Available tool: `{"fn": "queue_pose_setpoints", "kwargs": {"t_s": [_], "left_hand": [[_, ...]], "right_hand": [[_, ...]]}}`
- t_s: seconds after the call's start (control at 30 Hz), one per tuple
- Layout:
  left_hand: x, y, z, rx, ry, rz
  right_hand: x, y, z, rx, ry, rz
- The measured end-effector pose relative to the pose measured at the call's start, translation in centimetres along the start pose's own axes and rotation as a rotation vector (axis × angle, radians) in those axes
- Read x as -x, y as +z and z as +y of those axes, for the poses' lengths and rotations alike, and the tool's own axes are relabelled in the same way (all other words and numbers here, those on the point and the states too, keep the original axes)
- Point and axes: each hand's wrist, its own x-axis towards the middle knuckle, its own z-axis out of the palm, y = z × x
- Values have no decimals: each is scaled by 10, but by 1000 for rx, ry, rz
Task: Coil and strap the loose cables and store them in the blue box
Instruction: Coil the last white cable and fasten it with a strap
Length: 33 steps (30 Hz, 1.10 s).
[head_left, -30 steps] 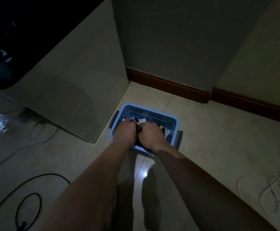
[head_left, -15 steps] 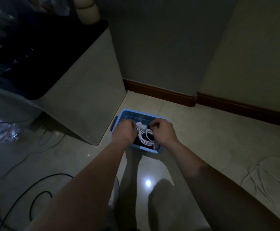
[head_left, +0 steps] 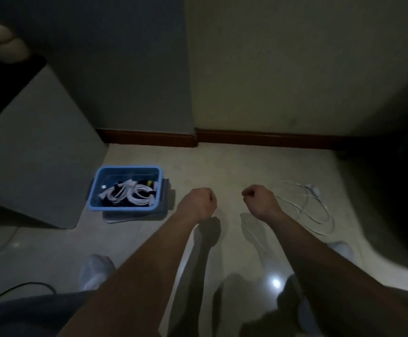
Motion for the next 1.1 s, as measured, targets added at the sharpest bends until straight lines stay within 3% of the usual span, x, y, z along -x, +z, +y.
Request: {"fn": "queue_pose_setpoints", "kwargs": {"t_s": [0.2,0.43,0.63,0.93,1.1], "left_hand": [[-30,63,64,-17,62,-101],[-90,121,111,25,67,-146],[-147,160,143,111,97,-154],[-187,183,135,138,46,-159],[-179,177,128,131,18,-179]], "right_hand": [[-1,-42,117,22,257,51],[-44,-67,205,156,364,36],[-108,-76,247,227,396,75],[-149,-58,292,262,499,298],[-149,-50,292,178,398,190]]}}
